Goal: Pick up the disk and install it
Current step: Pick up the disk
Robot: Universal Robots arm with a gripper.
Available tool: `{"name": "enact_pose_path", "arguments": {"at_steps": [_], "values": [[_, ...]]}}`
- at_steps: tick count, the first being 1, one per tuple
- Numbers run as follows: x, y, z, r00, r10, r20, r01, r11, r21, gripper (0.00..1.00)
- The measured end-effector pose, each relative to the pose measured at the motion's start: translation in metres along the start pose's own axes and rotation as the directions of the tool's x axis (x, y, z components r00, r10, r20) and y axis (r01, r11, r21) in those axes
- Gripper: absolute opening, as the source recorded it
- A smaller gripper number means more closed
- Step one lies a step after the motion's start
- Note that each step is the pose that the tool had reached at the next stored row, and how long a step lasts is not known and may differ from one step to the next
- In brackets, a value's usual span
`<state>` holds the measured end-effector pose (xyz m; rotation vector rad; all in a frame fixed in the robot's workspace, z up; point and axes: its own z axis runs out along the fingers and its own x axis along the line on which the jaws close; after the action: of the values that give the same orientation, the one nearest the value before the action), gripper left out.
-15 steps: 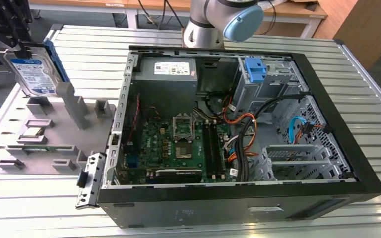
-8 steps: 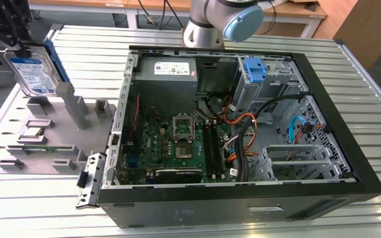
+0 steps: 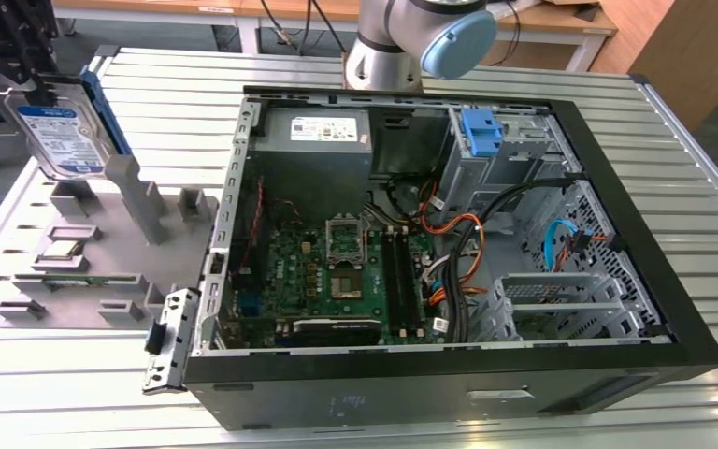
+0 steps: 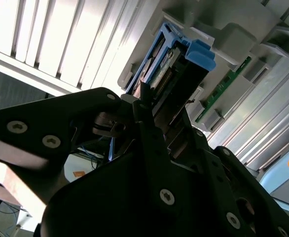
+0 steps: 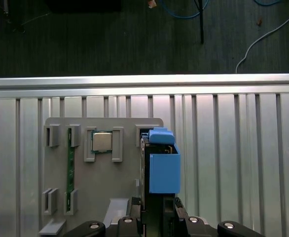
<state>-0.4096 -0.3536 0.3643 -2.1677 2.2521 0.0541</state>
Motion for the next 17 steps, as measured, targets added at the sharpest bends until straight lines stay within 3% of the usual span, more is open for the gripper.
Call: {"name": "enact_pose_path", "arguments": {"at_steps": [17], "values": [[-0.0001, 0.0, -0.0025, 1.0, 0.0, 0.0, 0.0, 1.0, -0.0002, 0.35]]}}
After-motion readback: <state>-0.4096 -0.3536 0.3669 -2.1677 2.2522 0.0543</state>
